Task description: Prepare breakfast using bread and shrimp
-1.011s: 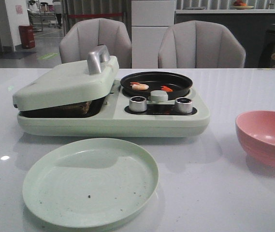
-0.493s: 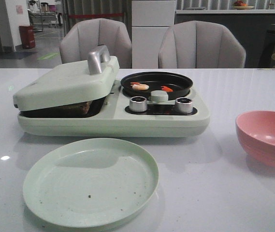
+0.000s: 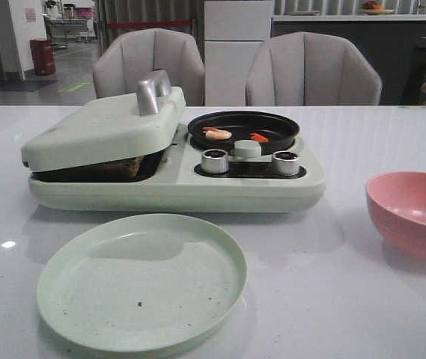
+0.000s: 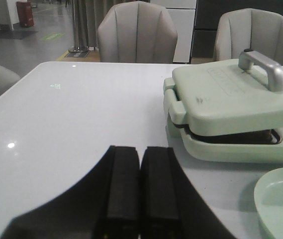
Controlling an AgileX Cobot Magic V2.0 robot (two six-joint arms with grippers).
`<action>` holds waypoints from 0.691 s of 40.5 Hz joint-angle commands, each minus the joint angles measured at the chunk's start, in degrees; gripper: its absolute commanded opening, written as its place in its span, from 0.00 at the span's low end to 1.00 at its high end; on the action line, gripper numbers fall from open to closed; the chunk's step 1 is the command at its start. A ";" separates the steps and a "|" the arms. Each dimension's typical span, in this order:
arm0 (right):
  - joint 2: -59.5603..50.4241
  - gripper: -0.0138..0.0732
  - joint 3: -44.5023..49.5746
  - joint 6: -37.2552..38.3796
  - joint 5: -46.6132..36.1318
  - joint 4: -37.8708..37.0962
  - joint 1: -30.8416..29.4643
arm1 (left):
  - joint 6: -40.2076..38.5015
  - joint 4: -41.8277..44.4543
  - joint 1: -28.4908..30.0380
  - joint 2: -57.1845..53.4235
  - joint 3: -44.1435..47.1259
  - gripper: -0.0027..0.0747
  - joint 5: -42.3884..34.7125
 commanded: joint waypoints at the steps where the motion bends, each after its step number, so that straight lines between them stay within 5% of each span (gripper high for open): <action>1: 0.54 0.20 -1.41 0.17 -3.90 -0.55 0.05 | -0.08 0.81 0.47 -1.11 1.60 0.17 -9.13; 8: 0.54 0.20 -1.41 0.17 -3.91 -0.55 0.05 | -5.71 7.23 0.52 -1.11 4.74 0.17 -11.11; 18: 0.54 0.20 -1.41 0.17 -3.96 -0.55 0.05 | -5.57 5.34 0.52 -1.11 4.60 0.17 -16.54; 28: 0.54 0.20 -1.41 0.17 -3.96 -0.55 0.05 | 2.66 -1.91 0.52 -1.11 4.60 0.17 -18.54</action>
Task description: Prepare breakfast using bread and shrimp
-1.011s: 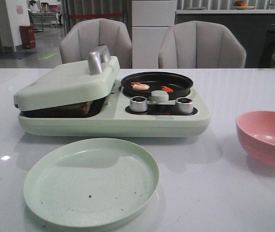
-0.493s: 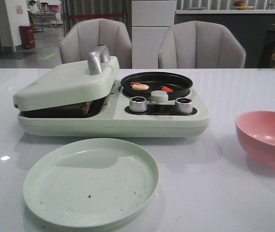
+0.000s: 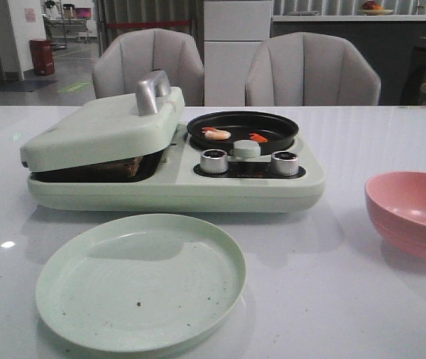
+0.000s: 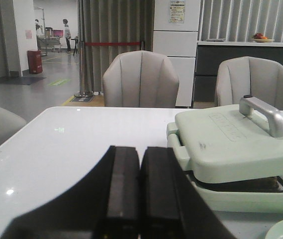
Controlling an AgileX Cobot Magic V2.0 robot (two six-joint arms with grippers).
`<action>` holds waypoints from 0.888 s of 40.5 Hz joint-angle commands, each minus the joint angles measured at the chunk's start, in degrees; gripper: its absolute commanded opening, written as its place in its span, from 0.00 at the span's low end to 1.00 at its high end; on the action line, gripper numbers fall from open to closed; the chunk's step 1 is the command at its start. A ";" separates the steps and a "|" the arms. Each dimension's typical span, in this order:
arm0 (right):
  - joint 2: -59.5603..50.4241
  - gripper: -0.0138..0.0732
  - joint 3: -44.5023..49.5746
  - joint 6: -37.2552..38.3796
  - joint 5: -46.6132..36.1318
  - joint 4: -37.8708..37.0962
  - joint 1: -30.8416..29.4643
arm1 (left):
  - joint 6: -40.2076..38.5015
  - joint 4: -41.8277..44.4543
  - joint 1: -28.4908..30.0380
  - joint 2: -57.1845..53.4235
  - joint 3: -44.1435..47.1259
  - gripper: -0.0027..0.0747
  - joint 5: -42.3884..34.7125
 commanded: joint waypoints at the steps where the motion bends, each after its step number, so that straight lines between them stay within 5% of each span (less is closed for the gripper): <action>1: 0.67 0.20 -1.41 0.17 -3.92 -0.46 0.05 | 2.67 -2.26 0.15 -1.11 1.74 0.17 -5.19; 36: 0.67 0.20 -1.41 0.17 -3.92 -0.46 0.05 | 2.67 -1.37 -1.14 -1.11 1.74 0.16 -5.19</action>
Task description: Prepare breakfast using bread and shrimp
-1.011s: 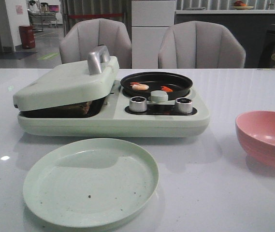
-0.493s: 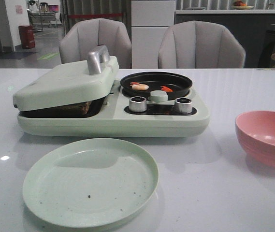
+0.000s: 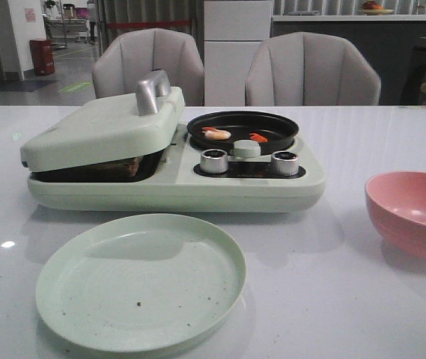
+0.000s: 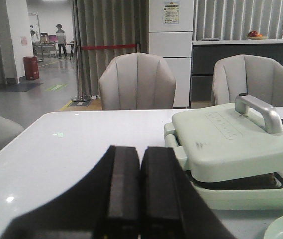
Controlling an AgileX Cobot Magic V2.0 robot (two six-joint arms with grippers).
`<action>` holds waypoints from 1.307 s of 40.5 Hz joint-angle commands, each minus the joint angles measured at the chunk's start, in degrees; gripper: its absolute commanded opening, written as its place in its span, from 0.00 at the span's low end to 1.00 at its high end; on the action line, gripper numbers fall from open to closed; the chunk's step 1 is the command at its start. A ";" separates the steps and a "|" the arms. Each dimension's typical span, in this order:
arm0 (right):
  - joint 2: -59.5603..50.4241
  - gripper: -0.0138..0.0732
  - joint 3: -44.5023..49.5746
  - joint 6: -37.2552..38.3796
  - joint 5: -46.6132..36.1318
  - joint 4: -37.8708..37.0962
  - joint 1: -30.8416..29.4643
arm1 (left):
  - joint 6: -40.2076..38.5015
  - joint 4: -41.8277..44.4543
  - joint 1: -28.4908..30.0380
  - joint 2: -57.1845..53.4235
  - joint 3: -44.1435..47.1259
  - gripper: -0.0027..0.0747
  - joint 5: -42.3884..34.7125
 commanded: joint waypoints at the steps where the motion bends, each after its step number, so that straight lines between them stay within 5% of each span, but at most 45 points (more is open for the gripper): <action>1: 0.67 0.20 -1.41 0.17 -3.92 -0.46 0.05 | 0.05 -0.55 0.05 -1.11 1.74 0.16 -5.19; 26: 0.03 0.20 -1.04 -0.55 -4.93 -1.33 -0.43 | 0.05 -0.55 0.05 -1.11 1.74 0.16 -5.19; 40: -12.91 0.20 21.93 -0.76 -48.16 -2.92 -12.65 | 0.05 -0.55 0.05 -1.11 1.74 0.16 -5.19; 53: -21.68 0.20 36.96 -0.76 -61.24 -2.87 -15.00 | 0.05 -0.55 0.05 -1.02 1.74 0.16 -5.19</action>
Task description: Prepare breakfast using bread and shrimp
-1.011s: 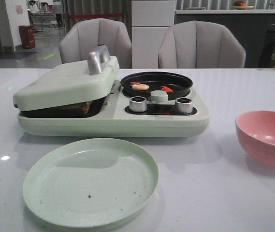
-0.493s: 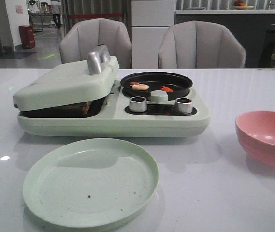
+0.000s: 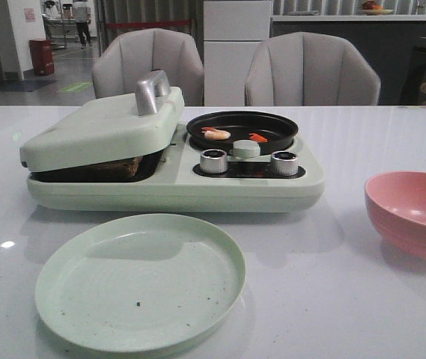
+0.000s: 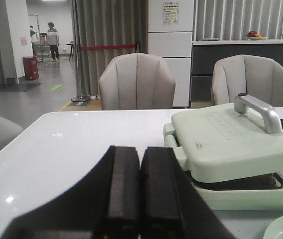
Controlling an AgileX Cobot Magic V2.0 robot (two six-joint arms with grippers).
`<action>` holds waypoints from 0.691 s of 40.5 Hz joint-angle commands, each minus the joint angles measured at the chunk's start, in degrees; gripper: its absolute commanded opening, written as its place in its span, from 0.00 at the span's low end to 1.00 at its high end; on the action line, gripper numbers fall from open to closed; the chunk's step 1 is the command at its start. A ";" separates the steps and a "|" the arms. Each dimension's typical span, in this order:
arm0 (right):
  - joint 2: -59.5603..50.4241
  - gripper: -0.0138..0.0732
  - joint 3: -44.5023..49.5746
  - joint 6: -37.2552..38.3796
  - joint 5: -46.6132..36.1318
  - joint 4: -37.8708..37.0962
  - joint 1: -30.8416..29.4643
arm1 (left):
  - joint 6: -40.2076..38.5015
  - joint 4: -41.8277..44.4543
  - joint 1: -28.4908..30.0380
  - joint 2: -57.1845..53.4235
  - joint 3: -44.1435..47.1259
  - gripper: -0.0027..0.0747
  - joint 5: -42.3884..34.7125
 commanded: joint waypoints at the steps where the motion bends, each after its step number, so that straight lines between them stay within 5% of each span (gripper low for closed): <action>1: -1.99 0.20 -0.03 -0.33 -5.90 -0.44 -0.24 | 0.05 -0.55 0.05 -1.02 1.74 0.16 -5.19; 18: -2.21 0.20 -0.03 -0.33 -6.63 -0.39 -0.36 | 0.05 -0.55 0.05 -0.99 1.74 0.16 -5.19; 28: -2.21 0.20 -0.03 -8.24 -7.76 9.08 -0.14 | 0.05 -0.55 0.05 -0.99 1.74 0.16 -5.19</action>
